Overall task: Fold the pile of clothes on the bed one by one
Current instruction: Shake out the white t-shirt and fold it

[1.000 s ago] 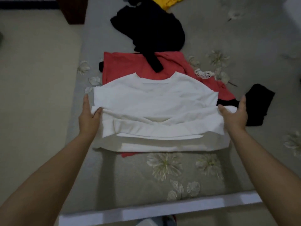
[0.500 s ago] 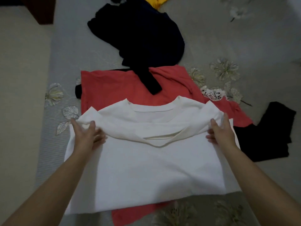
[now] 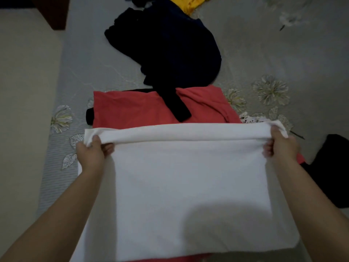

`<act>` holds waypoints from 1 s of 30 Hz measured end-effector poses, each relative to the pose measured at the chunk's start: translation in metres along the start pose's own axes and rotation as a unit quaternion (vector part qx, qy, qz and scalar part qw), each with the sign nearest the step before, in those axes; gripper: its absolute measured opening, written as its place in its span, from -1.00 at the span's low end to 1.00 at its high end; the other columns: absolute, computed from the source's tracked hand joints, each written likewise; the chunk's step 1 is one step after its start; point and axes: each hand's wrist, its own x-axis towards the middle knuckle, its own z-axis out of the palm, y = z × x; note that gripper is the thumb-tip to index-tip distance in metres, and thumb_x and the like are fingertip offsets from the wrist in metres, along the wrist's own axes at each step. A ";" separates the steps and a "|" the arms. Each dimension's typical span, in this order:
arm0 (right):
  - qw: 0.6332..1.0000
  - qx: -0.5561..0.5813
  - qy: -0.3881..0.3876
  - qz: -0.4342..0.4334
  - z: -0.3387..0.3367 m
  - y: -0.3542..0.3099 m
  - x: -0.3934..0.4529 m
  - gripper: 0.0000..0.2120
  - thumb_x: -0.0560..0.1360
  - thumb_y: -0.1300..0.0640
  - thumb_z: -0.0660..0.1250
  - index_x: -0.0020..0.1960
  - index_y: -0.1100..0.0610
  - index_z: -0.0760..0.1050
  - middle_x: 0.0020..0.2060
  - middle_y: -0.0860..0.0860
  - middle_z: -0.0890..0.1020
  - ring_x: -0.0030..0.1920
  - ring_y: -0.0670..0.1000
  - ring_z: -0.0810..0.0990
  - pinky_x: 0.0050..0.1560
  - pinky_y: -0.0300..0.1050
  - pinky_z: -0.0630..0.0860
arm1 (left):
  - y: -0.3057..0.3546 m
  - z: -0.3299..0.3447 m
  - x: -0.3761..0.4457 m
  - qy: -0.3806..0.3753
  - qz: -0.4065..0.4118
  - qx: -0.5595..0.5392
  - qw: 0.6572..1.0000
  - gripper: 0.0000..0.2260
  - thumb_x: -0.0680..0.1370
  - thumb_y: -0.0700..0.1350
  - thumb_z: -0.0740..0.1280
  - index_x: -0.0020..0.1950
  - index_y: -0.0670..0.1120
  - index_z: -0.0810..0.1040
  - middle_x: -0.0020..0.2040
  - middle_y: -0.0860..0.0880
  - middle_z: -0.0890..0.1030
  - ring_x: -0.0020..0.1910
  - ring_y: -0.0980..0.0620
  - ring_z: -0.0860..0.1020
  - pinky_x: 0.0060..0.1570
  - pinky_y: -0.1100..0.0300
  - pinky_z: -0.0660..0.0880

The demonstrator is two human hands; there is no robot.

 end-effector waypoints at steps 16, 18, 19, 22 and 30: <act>0.792 -0.526 -0.130 -0.282 -0.089 0.112 -0.086 -0.46 0.47 -0.04 0.16 0.31 0.31 0.37 0.33 0.37 0.31 0.36 0.39 0.22 0.32 0.31 0.14 | -0.079 -0.030 -0.109 -0.314 0.234 0.650 0.651 -0.34 0.49 0.33 -0.21 0.51 0.03 -0.03 0.52 -0.15 -0.11 0.49 -0.11 -0.20 0.39 -0.10 -0.24; 0.798 -0.539 -0.090 -0.255 -0.118 0.128 -0.098 -0.37 0.44 -0.14 0.06 0.32 0.29 0.37 0.33 0.37 0.31 0.34 0.40 0.25 0.28 0.35 0.17 | -0.091 -0.048 -0.131 -0.349 0.258 0.635 0.639 -0.17 0.39 0.42 -0.34 0.49 -0.02 0.10 0.50 -0.22 0.01 0.49 -0.21 -0.06 0.38 -0.19 -0.15; 0.809 -0.541 -0.076 -0.217 -0.131 0.135 -0.101 -0.31 0.42 -0.19 0.04 0.36 0.26 0.32 0.36 0.36 0.27 0.36 0.37 0.22 0.30 0.31 0.15 | -0.096 -0.056 -0.141 -0.362 0.276 0.629 0.630 -0.16 0.42 0.41 -0.33 0.44 -0.09 0.23 0.46 -0.28 0.14 0.44 -0.30 0.09 0.33 -0.29 -0.02; 0.904 -0.401 -0.051 -0.137 -0.155 0.150 -0.103 -0.30 0.46 -0.09 0.23 0.44 0.30 0.15 0.32 0.35 0.31 0.31 0.32 0.31 0.29 0.14 0.26 | -0.104 -0.073 -0.162 -0.368 0.282 0.633 0.620 -0.23 0.52 0.32 -0.23 0.29 -0.20 0.45 0.31 -0.38 0.36 0.27 -0.43 0.33 0.14 -0.39 0.23; 0.980 -0.194 -0.025 0.033 -0.139 0.143 -0.074 -0.27 0.37 -0.11 0.42 0.38 0.19 0.22 0.24 0.11 0.48 0.12 0.05 0.49 0.05 -0.20 0.36 | -0.109 -0.071 -0.175 -0.328 0.272 0.652 0.627 0.03 0.18 0.49 -0.53 0.50 0.04 0.05 0.52 -0.16 -0.06 0.49 -0.14 -0.13 0.39 -0.15 -0.16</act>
